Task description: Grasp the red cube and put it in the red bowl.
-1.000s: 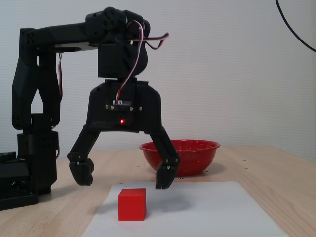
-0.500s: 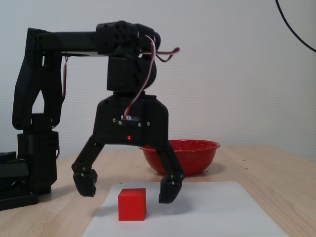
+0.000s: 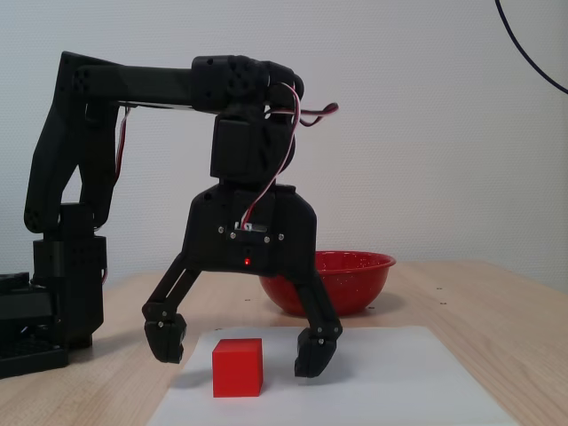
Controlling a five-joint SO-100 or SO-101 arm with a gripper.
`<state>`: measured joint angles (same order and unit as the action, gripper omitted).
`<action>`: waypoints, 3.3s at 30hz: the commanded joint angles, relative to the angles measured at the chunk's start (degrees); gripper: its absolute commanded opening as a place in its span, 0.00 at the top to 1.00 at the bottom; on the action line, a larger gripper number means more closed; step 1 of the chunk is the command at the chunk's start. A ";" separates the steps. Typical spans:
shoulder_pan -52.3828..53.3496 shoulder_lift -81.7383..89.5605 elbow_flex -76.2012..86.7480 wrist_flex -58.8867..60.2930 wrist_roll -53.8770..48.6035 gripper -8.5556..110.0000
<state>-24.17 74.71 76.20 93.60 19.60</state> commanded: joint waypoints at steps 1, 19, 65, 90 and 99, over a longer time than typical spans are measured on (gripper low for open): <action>0.35 1.76 -7.38 -0.88 -0.97 0.24; 0.97 0.53 -8.61 0.09 -1.67 0.27; 1.58 7.82 -4.48 4.13 -1.05 0.56; 1.49 8.79 0.18 2.72 -1.93 0.59; 0.97 8.53 0.53 1.32 -1.32 0.66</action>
<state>-23.12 75.67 78.13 95.71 18.54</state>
